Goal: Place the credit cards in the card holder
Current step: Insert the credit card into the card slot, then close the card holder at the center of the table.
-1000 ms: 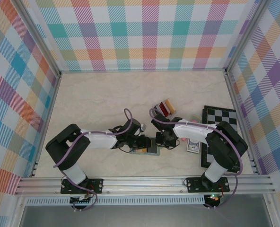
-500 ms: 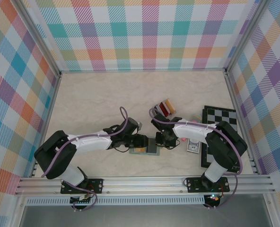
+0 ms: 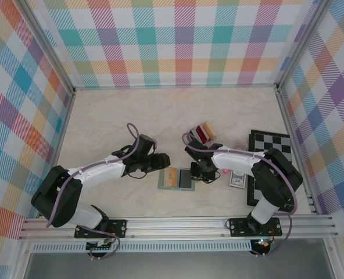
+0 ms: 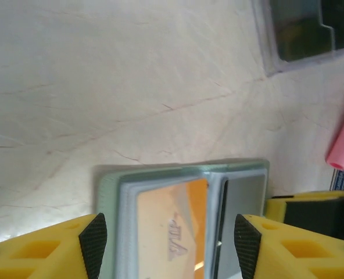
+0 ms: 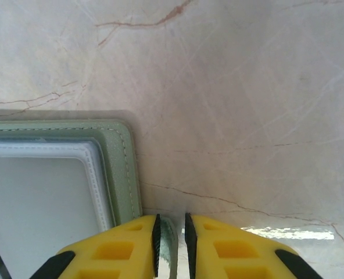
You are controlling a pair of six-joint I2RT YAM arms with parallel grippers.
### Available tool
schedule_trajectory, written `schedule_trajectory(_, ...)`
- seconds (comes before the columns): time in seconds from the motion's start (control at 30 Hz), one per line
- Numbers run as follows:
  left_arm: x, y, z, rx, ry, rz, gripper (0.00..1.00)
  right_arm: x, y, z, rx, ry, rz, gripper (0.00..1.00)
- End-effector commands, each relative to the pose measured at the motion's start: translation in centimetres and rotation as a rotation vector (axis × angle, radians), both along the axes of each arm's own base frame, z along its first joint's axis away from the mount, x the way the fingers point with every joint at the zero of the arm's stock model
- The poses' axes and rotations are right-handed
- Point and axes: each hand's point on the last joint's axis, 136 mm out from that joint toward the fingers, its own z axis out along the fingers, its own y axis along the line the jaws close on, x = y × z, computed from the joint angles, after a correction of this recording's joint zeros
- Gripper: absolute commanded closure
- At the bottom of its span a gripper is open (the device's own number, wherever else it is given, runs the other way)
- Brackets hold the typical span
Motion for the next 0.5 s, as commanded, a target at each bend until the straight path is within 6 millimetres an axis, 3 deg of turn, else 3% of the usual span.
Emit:
schedule_trajectory(0.0, -1.1, 0.7, -1.9, -0.004, 0.096, 0.001, 0.37, 0.2, 0.6, -0.6, 0.000, 0.008, 0.028, 0.78)
schedule_trajectory(0.47, -1.4, 0.0, -4.0, -0.034, 0.184, -0.010, 0.37, 0.1, 0.7, -0.8, 0.002, 0.012, 0.028, 0.80)
